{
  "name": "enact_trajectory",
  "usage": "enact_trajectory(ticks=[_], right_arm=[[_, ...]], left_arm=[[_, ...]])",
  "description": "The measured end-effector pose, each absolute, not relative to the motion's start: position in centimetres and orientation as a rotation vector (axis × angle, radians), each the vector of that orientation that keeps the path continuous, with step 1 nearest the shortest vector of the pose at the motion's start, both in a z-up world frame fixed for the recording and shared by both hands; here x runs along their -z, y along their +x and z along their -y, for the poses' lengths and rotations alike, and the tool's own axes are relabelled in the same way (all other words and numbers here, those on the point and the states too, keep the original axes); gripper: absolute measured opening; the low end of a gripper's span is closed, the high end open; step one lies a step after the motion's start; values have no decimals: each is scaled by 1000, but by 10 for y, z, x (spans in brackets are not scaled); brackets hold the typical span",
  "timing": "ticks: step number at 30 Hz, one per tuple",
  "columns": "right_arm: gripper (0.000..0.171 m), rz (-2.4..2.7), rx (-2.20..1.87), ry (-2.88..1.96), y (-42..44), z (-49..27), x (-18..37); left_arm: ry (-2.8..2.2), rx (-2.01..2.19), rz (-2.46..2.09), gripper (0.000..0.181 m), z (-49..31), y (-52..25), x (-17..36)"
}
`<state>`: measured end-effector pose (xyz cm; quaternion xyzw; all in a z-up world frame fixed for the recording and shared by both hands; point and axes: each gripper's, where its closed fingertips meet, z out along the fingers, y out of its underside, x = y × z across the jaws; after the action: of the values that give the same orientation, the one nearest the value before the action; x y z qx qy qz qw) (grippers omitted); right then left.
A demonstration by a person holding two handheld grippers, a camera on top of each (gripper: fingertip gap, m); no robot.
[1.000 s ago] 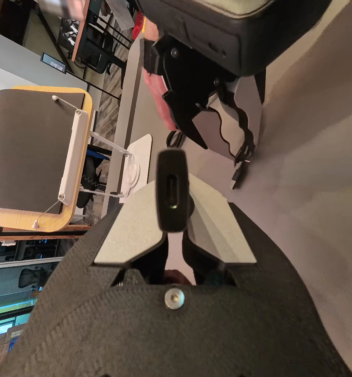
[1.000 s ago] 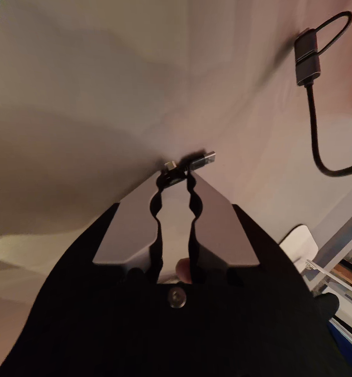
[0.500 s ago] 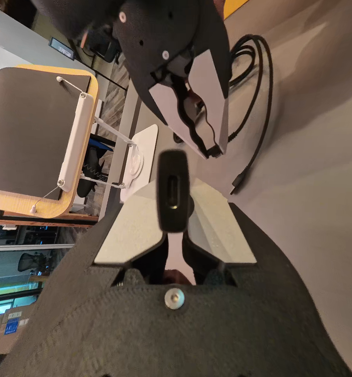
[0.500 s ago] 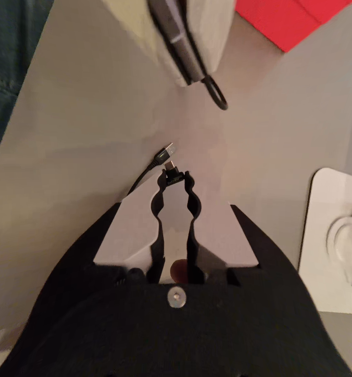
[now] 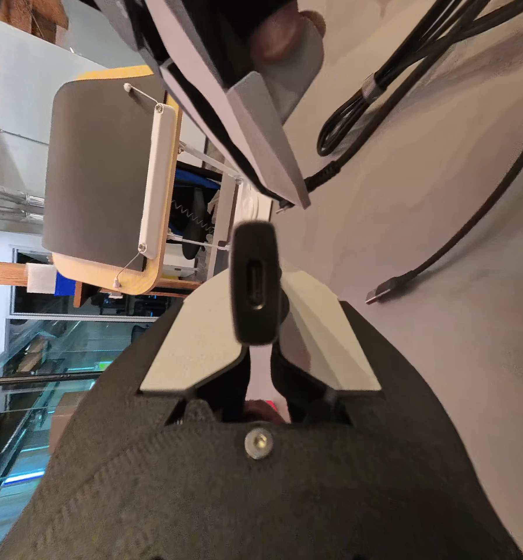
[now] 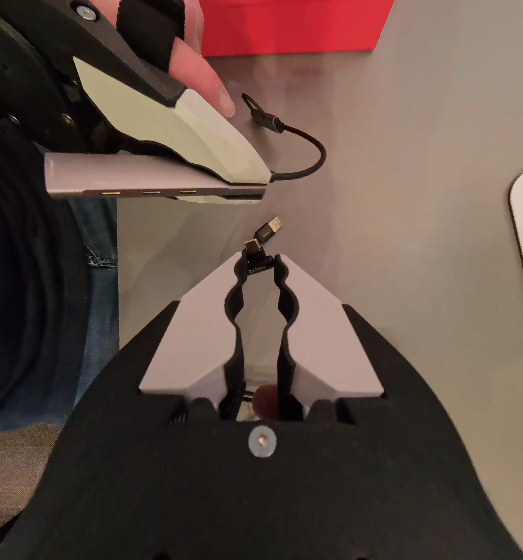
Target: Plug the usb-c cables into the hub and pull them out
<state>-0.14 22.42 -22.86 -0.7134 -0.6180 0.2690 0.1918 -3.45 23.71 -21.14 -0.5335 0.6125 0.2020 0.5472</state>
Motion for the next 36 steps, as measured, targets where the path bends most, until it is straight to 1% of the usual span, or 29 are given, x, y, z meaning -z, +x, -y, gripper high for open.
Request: enact_trajectory(ticks=[7,17,25,27,29,33,36], right_arm=[[15,1737,-803,-2063,-8,-213,229],[15,1808,-728,-2117,-13,-204,234],[17,1779,-626,-2096,-8,-210,263],[22,1805,-592,-2018,-7,-209,270],[32,1826,-608,-1952,-6,-202,272],[32,1956,-427,-1745,3,-205,280],[33,2139,-285,-1503,0,-202,289]], left_arm=[[-1202,-570,-1497,10,-237,-34,218],[-1110,-688,-1523,10,-239,-31,225],[-1157,-680,-1540,10,-242,-36,236],[-1170,-679,-1550,10,-242,-39,240],[-1184,-669,-1551,10,-242,-42,242],[-1197,-665,-1556,9,-242,-45,241],[-1200,-647,-1566,10,-239,-45,239]])
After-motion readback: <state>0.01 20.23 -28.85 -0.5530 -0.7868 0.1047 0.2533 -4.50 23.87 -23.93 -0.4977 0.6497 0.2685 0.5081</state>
